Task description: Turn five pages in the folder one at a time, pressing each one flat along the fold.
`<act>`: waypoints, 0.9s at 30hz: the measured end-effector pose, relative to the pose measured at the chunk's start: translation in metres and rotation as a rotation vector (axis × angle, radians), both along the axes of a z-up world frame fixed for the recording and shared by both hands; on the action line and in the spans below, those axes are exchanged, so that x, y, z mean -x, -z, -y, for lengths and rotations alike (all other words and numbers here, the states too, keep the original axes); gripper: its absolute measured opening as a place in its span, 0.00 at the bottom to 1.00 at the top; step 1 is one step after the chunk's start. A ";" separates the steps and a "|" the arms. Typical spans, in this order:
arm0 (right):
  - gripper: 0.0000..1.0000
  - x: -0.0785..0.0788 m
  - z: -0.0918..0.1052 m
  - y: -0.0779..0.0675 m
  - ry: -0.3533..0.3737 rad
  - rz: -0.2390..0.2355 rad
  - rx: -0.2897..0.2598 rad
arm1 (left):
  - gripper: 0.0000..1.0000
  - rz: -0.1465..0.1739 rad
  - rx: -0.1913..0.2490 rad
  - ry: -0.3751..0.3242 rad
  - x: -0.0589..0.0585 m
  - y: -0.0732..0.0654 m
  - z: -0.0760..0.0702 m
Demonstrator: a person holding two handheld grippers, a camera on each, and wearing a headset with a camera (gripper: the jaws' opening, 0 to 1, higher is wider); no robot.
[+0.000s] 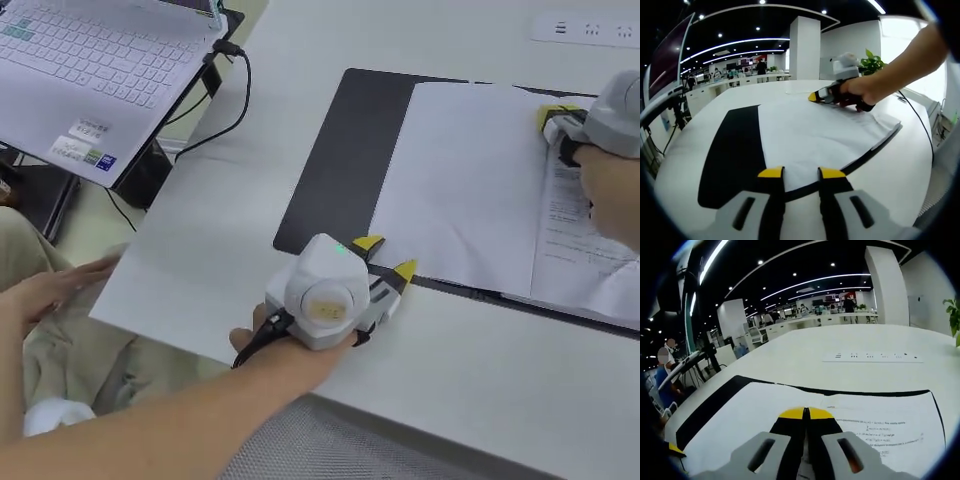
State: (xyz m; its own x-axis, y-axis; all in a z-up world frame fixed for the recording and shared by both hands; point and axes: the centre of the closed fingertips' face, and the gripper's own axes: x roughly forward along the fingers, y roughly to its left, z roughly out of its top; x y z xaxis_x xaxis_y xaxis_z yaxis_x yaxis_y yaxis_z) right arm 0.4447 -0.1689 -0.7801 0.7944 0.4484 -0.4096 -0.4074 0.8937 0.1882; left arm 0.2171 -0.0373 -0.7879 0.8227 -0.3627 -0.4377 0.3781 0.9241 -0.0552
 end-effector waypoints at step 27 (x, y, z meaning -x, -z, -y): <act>0.00 0.093 -0.002 -0.015 -0.059 0.004 0.006 | 0.25 0.019 0.007 -0.002 0.001 0.004 0.001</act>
